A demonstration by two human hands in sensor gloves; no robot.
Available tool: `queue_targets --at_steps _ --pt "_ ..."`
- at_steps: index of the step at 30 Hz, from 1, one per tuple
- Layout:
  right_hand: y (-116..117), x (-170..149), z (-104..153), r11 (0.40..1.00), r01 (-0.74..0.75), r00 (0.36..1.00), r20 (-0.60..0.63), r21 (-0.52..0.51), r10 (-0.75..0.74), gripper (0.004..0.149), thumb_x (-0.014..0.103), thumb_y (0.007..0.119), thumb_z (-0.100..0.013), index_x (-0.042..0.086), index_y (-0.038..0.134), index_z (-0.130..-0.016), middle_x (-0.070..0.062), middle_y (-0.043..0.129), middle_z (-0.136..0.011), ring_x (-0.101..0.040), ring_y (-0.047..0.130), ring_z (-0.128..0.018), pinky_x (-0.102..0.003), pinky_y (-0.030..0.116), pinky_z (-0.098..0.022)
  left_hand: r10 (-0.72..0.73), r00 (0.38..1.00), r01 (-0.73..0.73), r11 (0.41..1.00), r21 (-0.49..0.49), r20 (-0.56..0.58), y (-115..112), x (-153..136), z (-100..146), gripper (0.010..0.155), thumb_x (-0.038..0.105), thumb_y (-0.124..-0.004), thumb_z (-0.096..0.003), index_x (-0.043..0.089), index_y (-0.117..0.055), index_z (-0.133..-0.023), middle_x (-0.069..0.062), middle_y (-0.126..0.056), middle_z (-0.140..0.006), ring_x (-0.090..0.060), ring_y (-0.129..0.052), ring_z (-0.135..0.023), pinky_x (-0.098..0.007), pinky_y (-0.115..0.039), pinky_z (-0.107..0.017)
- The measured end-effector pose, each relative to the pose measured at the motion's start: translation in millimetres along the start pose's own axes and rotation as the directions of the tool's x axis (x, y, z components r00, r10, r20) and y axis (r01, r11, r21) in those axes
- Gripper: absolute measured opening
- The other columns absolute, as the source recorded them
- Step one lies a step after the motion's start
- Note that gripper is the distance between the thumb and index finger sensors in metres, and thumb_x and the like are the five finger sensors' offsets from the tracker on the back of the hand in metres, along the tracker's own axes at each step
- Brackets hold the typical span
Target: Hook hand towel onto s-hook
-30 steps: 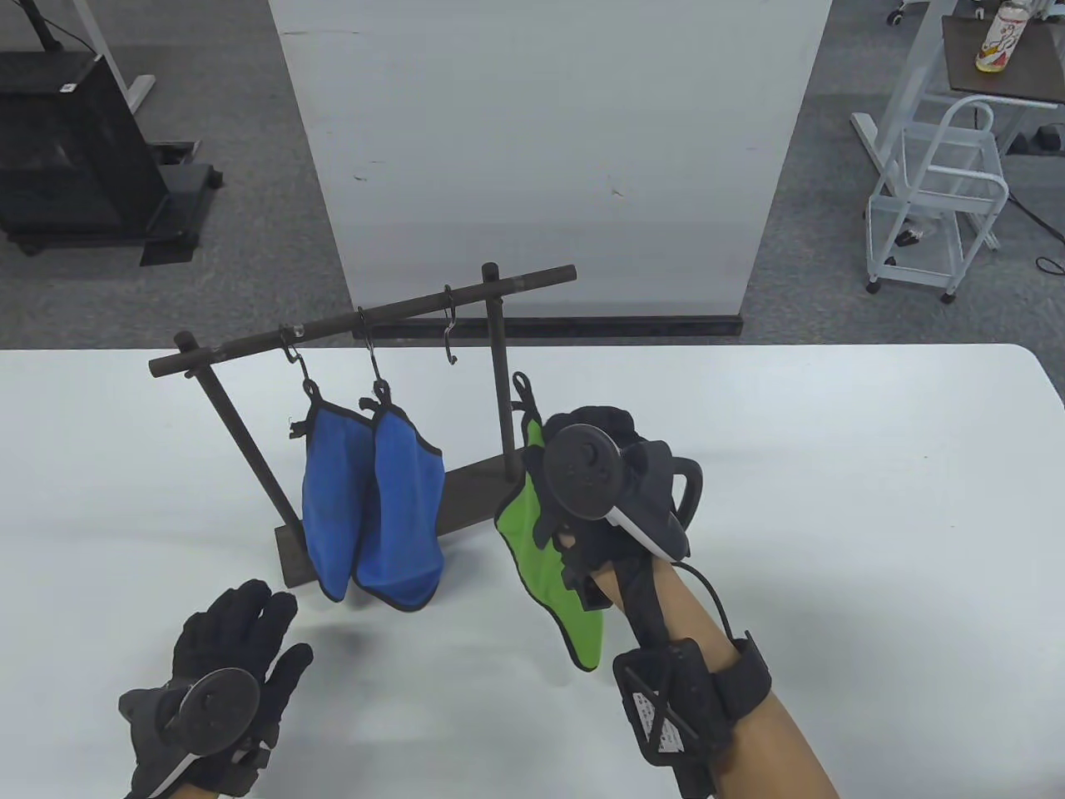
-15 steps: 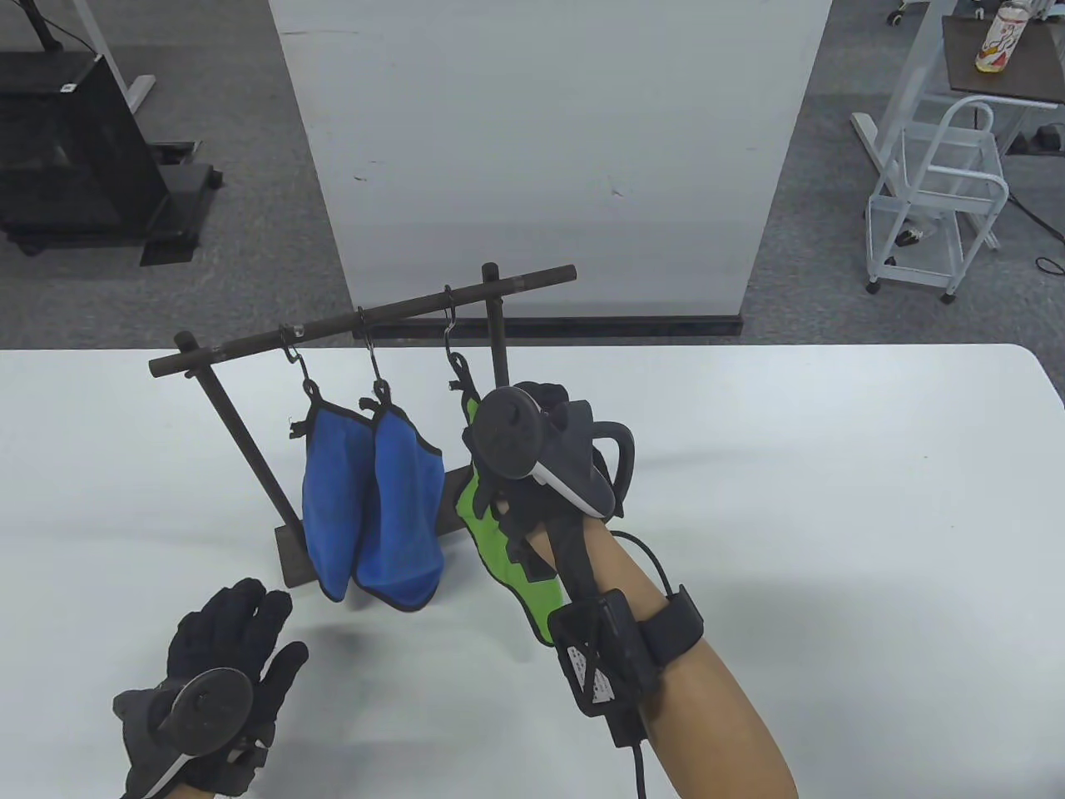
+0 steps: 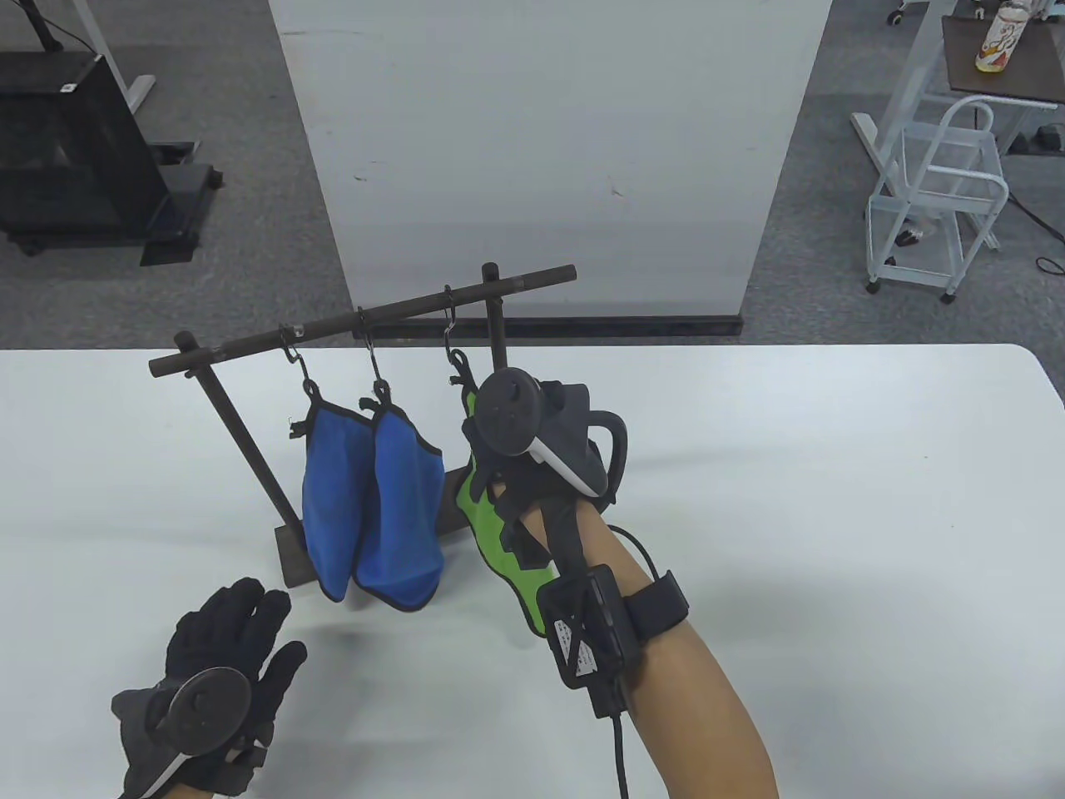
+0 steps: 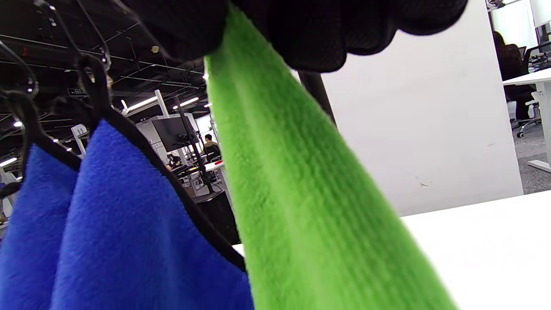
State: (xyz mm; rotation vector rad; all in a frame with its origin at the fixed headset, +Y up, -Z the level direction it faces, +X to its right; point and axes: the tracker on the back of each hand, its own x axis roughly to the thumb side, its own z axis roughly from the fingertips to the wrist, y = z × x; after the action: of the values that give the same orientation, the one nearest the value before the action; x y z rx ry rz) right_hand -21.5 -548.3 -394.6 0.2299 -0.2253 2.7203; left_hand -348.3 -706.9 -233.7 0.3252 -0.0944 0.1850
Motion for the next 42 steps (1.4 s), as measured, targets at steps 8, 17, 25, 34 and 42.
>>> queue_targets --at_steps 8,17,25,34,42 --pt "-0.2 6.1 -2.1 1.000 0.013 1.000 -0.016 0.027 -0.013 0.038 0.041 0.079 -0.045 0.016 0.077 -0.074 -0.014 0.080 -0.082 -0.043 0.070 -0.084 -0.054 0.066 -0.056 -0.001 1.000 0.001 1.000 0.000 0.003 0.3 0.5 0.0 0.065 0.058 -0.068 -0.0413 0.029 -0.067 -0.099 -0.006 -0.059 -0.111 -0.037 -0.066 -0.102 -0.062 -0.053 -0.075" --pt "6.2 6.7 -11.6 0.997 0.004 0.998 -0.058 0.078 0.001 0.038 0.041 0.079 -0.045 0.016 0.077 -0.075 -0.015 0.080 -0.082 -0.044 0.070 -0.084 -0.054 0.065 -0.056 0.000 1.000 0.000 1.000 0.002 0.006 0.7 1.6 0.1 0.065 0.058 -0.068 -0.0414 0.029 -0.066 -0.099 -0.005 -0.059 -0.112 -0.037 -0.066 -0.102 -0.062 -0.053 -0.075" --pt "2.6 7.1 -15.4 0.994 0.018 0.997 -0.081 0.108 -0.009 0.038 0.041 0.079 -0.046 0.016 0.077 -0.074 -0.015 0.080 -0.082 -0.044 0.070 -0.084 -0.055 0.065 -0.056 0.003 1.000 -0.003 1.000 0.003 0.006 0.6 1.6 0.0 0.065 0.058 -0.068 -0.0414 0.029 -0.066 -0.099 -0.006 -0.059 -0.112 -0.037 -0.066 -0.102 -0.062 -0.053 -0.075" --pt "4.7 6.1 -23.6 0.985 0.049 0.992 -0.123 0.166 -0.029 0.038 0.040 0.078 -0.046 0.015 0.077 -0.074 -0.016 0.079 -0.082 -0.045 0.069 -0.084 -0.055 0.065 -0.056 -0.001 1.000 0.001 1.000 0.001 0.009 0.4 2.4 0.3 0.065 0.058 -0.068 -0.0414 0.029 -0.067 -0.099 -0.006 -0.059 -0.111 -0.037 -0.066 -0.102 -0.062 -0.053 -0.075" --pt "9.6 7.0 -25.3 0.979 0.044 0.991 -0.135 0.197 -0.018 0.038 0.040 0.078 -0.047 0.015 0.077 -0.074 -0.016 0.079 -0.082 -0.045 0.069 -0.084 -0.055 0.064 -0.056 0.001 1.000 -0.001 1.000 0.000 0.008 0.6 2.4 0.3 0.065 0.058 -0.068 -0.0414 0.029 -0.067 -0.099 -0.005 -0.059 -0.111 -0.037 -0.066 -0.102 -0.062 -0.053 -0.075"
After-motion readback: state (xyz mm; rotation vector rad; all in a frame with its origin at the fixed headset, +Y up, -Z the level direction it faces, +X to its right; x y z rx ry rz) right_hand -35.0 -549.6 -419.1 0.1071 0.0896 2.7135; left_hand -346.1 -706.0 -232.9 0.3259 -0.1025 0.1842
